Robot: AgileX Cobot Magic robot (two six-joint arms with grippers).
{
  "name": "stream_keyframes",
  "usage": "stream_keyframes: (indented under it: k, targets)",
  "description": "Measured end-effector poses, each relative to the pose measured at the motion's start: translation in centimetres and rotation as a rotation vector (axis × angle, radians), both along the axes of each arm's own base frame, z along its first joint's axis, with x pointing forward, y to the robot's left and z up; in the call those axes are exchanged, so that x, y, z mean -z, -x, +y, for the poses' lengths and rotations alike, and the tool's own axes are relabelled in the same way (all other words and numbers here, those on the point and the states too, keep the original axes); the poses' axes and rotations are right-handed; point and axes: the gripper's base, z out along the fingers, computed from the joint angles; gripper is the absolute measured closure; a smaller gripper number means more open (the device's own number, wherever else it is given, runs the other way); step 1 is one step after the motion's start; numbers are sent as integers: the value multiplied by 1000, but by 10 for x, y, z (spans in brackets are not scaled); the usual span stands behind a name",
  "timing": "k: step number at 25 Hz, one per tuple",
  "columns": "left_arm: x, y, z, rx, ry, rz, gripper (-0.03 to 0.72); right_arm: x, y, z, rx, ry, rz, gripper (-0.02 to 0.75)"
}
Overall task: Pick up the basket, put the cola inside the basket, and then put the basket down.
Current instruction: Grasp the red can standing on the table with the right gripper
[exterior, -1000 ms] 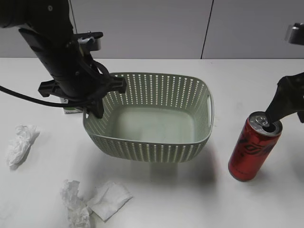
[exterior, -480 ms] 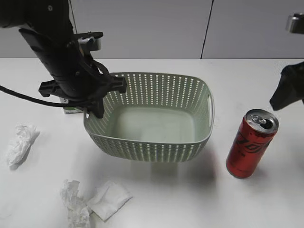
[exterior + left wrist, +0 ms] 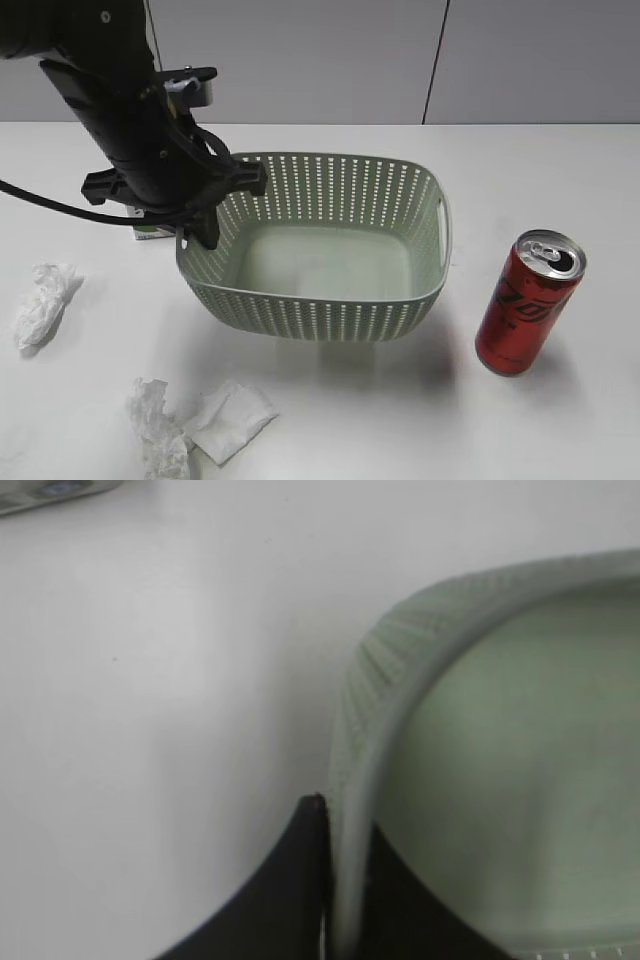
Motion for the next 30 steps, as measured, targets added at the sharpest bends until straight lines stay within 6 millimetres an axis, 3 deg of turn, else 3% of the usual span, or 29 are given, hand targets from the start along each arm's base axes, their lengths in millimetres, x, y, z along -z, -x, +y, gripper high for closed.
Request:
stream_keyframes:
  k: [4,10,14,22,30]
  targets:
    - [0,0,0,-2,3,2,691,-9,54,-10,11,21,-166,155]
    - [0,0,-1,-4,8,6,691,26,123,-19,23,9,-312,155]
    - [0,1,-1,-5,8,8,691,51,153,-23,32,-4,-404,155]
    - [0,1,-1,-6,10,11,691,89,189,-29,58,-21,-541,155]
    - [1,3,0,-3,-2,34,691,107,189,-30,79,-26,-492,155]
